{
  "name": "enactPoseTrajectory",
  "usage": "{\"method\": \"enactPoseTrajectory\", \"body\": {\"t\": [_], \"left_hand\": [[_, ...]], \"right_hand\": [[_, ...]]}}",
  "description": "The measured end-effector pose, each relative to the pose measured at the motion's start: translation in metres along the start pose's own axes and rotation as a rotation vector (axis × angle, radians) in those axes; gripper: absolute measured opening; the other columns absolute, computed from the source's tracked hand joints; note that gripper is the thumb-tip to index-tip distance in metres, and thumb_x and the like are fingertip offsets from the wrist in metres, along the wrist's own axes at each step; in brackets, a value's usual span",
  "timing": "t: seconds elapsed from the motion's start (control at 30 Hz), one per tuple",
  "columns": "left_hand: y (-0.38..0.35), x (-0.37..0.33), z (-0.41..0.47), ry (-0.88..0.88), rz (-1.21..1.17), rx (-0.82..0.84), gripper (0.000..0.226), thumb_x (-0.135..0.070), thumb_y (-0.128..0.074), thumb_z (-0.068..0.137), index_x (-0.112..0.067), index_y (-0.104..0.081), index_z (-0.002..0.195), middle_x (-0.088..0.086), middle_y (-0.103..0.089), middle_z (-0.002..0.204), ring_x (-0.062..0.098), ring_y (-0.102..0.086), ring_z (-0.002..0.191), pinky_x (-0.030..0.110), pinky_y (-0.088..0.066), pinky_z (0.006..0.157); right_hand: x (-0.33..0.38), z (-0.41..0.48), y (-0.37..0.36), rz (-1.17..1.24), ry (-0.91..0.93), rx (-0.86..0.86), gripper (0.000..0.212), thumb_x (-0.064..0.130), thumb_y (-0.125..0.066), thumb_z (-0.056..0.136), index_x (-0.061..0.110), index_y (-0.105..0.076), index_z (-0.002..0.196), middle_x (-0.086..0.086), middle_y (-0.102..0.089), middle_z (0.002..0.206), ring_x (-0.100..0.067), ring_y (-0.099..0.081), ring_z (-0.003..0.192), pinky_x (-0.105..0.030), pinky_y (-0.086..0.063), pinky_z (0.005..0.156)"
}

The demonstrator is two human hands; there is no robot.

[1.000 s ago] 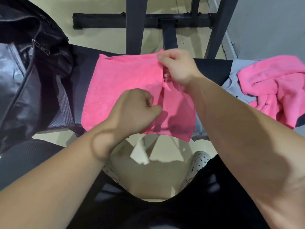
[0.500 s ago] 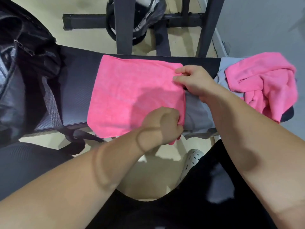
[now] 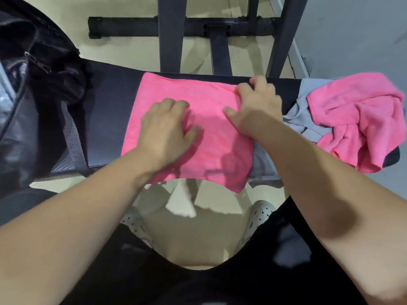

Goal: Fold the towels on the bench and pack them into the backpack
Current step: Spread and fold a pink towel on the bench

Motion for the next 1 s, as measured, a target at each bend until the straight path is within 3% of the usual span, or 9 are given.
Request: {"method": "enactPoseTrajectory", "body": {"t": [0.1,0.17,0.27,0.47,0.6,0.73,0.87,0.93,1.0], "left_hand": [[-0.012,0.028,0.007,0.068,0.166,0.175,0.083,-0.073,-0.033,0.09,-0.021,-0.03,0.154,0.011,-0.023,0.164,0.038,-0.021,0.15,0.064,-0.018,0.118],[-0.021,0.041,0.009,0.096,0.195,0.264,0.088,-0.077,-0.026,0.091,-0.026,-0.009,0.161,0.003,0.002,0.17,0.033,0.002,0.155,0.064,-0.002,0.121],[-0.027,0.052,0.012,0.112,0.199,0.299,0.098,-0.086,-0.017,0.086,-0.027,0.004,0.161,0.002,0.015,0.169,0.028,0.012,0.155,0.061,0.004,0.121],[-0.018,0.078,0.024,0.2,0.18,0.279,0.108,-0.092,-0.015,0.08,-0.023,0.005,0.161,0.005,0.015,0.168,0.023,0.013,0.155,0.061,0.003,0.122],[-0.014,0.078,0.028,0.194,0.255,0.278,0.101,-0.087,-0.013,0.084,-0.024,-0.002,0.162,0.007,0.004,0.17,0.026,0.002,0.156,0.062,0.0,0.121],[0.006,0.074,0.045,0.127,0.308,0.125,0.071,-0.067,-0.024,0.096,-0.024,-0.034,0.151,0.011,-0.034,0.156,0.038,-0.037,0.135,0.06,-0.031,0.11],[0.003,0.076,0.064,0.098,0.389,0.191,0.064,-0.057,-0.025,0.101,-0.031,-0.021,0.158,0.002,-0.015,0.167,0.041,-0.037,0.13,0.053,-0.037,0.102],[0.001,0.078,0.073,0.129,0.39,0.212,0.062,-0.051,-0.027,0.102,-0.027,-0.019,0.159,0.004,-0.025,0.164,0.041,-0.038,0.129,0.052,-0.037,0.1],[0.007,0.078,0.079,0.155,0.371,0.168,0.053,-0.039,-0.032,0.103,-0.018,-0.032,0.152,0.012,-0.044,0.148,0.041,-0.043,0.121,0.051,-0.039,0.095]], "right_hand": [[0.028,-0.004,-0.017,-0.133,0.111,0.115,0.076,0.07,-0.039,0.093,0.026,-0.032,0.155,-0.012,-0.011,0.167,-0.036,-0.013,0.151,-0.056,-0.014,0.12],[0.037,-0.007,-0.035,-0.172,0.118,0.26,0.086,0.078,-0.021,0.092,0.029,-0.008,0.162,-0.012,0.007,0.169,-0.038,0.006,0.154,-0.063,0.003,0.12],[0.038,-0.01,-0.052,-0.165,0.109,0.341,0.095,0.088,-0.012,0.085,0.033,0.008,0.16,-0.014,0.017,0.167,-0.04,0.017,0.153,-0.068,0.01,0.117],[0.041,0.0,-0.05,-0.196,0.216,0.295,0.1,0.092,-0.007,0.078,0.037,0.006,0.16,-0.013,0.012,0.168,-0.036,0.012,0.154,-0.068,0.009,0.117],[0.038,0.007,-0.05,-0.175,0.204,0.309,0.086,0.086,-0.01,0.086,0.043,-0.001,0.159,-0.005,0.003,0.17,-0.03,0.005,0.156,-0.067,0.006,0.119],[0.031,0.027,-0.035,-0.09,0.136,0.097,0.059,0.059,-0.028,0.102,0.033,-0.032,0.155,-0.004,-0.03,0.161,-0.027,-0.023,0.149,-0.06,-0.006,0.122],[0.022,0.05,-0.032,-0.126,0.118,0.123,0.055,0.027,-0.038,0.103,0.023,-0.028,0.158,-0.005,-0.034,0.159,-0.027,-0.026,0.148,-0.055,-0.012,0.123],[0.023,0.056,-0.028,-0.151,0.116,0.145,0.055,0.016,-0.04,0.099,0.019,-0.035,0.154,-0.007,-0.045,0.147,-0.03,-0.038,0.137,-0.05,-0.022,0.118],[0.025,0.059,-0.021,-0.187,0.112,0.113,0.046,0.016,-0.042,0.098,0.019,-0.048,0.144,-0.008,-0.052,0.131,-0.03,-0.044,0.123,-0.046,-0.029,0.108]]}}
Point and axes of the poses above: each hand's wrist, its own z-axis towards the middle knuckle, its own y-axis out of the back of the hand, x = y × z, the point moved 5 cm from there along z, towards the middle knuckle
